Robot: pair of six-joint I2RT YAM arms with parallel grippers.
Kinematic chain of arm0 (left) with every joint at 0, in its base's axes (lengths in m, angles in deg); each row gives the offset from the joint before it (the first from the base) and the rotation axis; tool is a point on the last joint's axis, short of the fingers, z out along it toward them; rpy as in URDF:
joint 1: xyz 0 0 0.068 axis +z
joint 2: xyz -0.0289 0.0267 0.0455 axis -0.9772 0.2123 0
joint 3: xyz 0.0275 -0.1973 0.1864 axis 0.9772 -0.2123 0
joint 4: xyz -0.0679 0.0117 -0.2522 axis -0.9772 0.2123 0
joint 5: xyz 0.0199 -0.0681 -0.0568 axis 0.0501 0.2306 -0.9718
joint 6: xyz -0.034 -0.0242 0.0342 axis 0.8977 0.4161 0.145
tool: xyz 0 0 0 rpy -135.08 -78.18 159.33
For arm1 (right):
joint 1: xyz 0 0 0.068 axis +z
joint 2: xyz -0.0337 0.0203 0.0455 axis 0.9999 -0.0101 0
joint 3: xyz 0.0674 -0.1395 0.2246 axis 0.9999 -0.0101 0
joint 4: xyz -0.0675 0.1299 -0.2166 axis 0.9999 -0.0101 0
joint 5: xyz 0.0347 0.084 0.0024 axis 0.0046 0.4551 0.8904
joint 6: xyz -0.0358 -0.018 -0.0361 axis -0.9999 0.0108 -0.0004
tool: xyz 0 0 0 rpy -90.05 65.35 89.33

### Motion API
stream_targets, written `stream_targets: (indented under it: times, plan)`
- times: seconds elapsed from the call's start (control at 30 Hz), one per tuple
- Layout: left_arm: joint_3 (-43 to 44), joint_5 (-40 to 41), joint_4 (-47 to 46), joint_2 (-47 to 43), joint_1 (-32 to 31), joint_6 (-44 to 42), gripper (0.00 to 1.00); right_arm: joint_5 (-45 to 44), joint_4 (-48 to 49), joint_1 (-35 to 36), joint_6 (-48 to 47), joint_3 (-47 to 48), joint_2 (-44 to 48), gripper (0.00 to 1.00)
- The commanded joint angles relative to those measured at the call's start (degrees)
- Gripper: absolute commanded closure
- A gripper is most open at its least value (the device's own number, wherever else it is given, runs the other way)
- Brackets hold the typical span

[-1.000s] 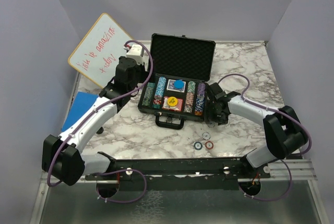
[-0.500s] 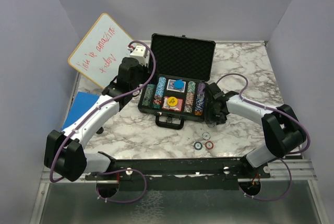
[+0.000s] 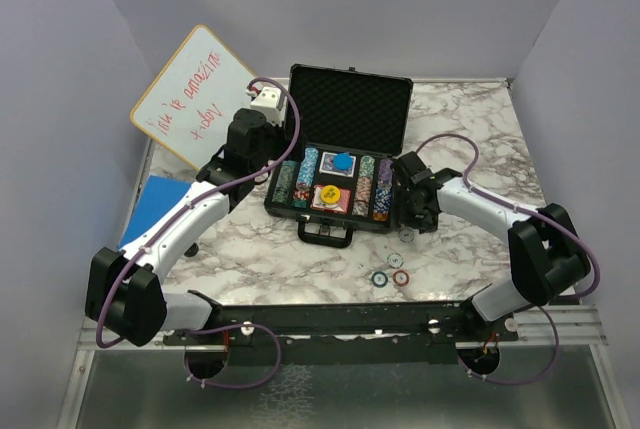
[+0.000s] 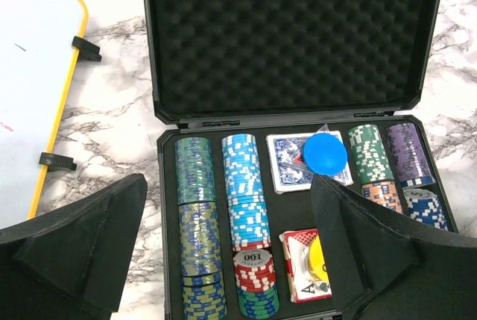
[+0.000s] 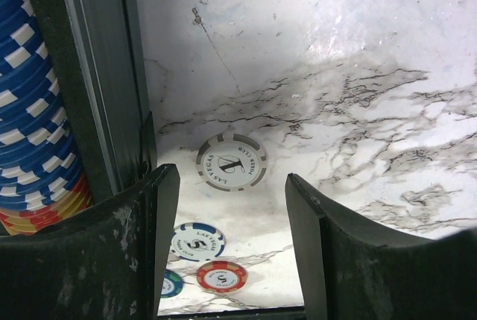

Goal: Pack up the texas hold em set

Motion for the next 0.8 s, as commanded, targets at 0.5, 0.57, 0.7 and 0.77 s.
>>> stream_targets:
  times: [0.5,0.57,0.7,0.77]
  plan:
    - [-0.67,-3.15,-1.07,0.36,0.18,-0.36,0.01,4.27,5.74,0.10,-0.43,-4.27,-4.30,0.52]
    - [-0.94,-3.22,-1.31,0.30,0.23,-0.28,0.01,4.00,5.54,0.01,-0.26,-4.32,-4.23,0.56]
    - [-1.17,-4.02,-1.57,0.45,0.18,0.11,0.01,2.61,4.93,-0.18,0.25,-4.02,-3.37,0.60]
    - [-1.30,-5.01,-1.74,0.58,0.18,0.31,0.01,1.34,3.99,-0.28,0.60,-3.30,-2.23,0.59]
